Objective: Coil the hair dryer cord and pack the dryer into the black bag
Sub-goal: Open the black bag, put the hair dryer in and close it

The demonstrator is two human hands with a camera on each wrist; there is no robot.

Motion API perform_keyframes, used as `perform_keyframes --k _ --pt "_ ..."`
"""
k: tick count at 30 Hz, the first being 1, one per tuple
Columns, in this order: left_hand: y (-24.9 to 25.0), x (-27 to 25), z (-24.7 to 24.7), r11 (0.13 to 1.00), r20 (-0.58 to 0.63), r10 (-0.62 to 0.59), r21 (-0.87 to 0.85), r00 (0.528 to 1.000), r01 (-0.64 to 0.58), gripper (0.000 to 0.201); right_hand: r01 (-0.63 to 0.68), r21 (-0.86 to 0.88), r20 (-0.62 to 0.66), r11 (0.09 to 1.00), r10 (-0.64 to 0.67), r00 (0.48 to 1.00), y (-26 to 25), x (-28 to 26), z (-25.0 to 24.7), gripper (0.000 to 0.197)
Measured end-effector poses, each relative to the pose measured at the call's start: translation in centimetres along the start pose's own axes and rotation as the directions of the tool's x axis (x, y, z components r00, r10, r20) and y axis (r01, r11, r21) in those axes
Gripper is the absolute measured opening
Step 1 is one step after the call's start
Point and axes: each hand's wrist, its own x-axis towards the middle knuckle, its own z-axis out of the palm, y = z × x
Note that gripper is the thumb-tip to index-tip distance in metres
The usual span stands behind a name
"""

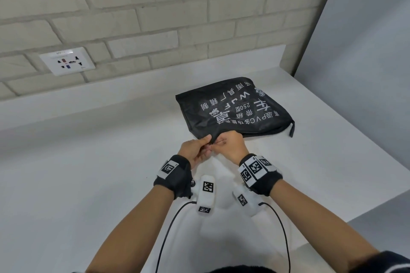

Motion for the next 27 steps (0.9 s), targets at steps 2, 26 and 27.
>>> perform_keyframes --k 2,26,27 --pt "-0.1 -0.3 0.2 1.000 -0.005 0.002 0.012 1.000 -0.002 0.021 0.015 -0.021 0.017 1.000 -0.015 1.000 0.0 -0.4 -0.2 0.012" --pt "-0.3 -0.6 -1.4 0.997 -0.183 0.072 -0.016 0.981 -0.076 0.030 -0.055 -0.222 -0.108 0.973 0.032 0.994 3.5 -0.7 -6.3 0.021" --pt "-0.6 -0.5 1.2 0.998 -0.178 0.068 -0.002 0.982 -0.070 0.031 -0.078 -0.215 -0.147 0.974 0.047 0.988 5.0 -1.3 -8.6 0.021"
